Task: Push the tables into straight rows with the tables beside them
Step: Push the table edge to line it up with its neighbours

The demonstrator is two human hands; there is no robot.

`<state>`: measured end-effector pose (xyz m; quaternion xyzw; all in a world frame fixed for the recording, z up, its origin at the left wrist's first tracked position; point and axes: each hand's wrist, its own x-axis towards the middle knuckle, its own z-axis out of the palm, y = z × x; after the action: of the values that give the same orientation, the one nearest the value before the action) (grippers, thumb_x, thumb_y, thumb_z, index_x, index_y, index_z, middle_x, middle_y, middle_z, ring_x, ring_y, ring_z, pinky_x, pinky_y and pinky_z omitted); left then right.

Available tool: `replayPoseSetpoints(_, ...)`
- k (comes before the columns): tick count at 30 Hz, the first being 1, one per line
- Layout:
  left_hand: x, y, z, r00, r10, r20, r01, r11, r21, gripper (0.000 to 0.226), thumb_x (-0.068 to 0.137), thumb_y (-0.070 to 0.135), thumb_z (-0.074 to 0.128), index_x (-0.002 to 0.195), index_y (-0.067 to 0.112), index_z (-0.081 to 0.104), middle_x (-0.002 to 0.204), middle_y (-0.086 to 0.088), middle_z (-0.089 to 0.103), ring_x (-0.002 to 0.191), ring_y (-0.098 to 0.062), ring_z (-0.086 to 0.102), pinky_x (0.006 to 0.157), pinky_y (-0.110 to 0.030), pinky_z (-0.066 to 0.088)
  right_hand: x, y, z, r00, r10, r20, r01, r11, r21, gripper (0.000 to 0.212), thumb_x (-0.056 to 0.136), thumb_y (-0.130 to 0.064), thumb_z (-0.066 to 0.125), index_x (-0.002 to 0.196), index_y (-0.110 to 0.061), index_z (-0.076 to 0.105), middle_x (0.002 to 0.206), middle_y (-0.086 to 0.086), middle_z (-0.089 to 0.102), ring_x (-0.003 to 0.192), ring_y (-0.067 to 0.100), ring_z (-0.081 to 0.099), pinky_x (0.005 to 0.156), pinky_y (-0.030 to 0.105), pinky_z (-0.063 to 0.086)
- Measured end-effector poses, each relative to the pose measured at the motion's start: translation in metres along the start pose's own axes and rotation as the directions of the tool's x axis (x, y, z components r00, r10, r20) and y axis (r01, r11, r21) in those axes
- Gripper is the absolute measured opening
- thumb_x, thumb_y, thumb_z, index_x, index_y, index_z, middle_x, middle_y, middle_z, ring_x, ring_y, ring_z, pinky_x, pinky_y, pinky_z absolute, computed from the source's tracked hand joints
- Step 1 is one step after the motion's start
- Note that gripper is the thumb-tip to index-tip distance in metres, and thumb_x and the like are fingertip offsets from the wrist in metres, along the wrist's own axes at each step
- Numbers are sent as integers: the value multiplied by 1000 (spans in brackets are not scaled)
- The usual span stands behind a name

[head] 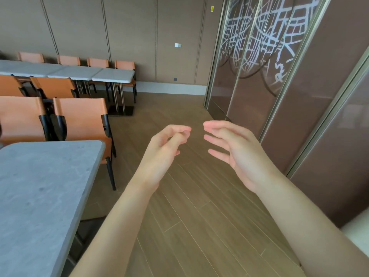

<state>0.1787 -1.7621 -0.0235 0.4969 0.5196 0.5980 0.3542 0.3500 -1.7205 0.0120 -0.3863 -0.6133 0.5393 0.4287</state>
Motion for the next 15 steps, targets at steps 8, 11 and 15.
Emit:
replayPoseSetpoints(8,88,-25,-10,1000,-2,-27,4,998,62,23,104,32,50,112,35,71,110,27,69,112,4,63,97,-26,49,102,17,2,997,0,82,-1,1000,17,23,102,-20,58,110,-30,78,128,-13,69,115,6,67,103,43,54)
replayPoseSetpoints(11,120,-37,-7,999,-8,-38,12,996,83,23,104,31,50,112,34,71,110,27,69,112,5,63,97,-26,49,138,25,-7,996,-9,88,5,999,41,23,101,-20,59,109,-30,78,127,-13,69,115,7,68,103,43,54)
replayPoseSetpoints(15,172,-52,9,999,-6,-52,11,995,95,22,104,33,50,112,34,70,110,29,68,109,7,64,92,-23,48,190,38,-21,994,-13,111,6,998,63,22,101,-21,60,110,-29,78,128,-13,69,116,8,68,103,44,54)
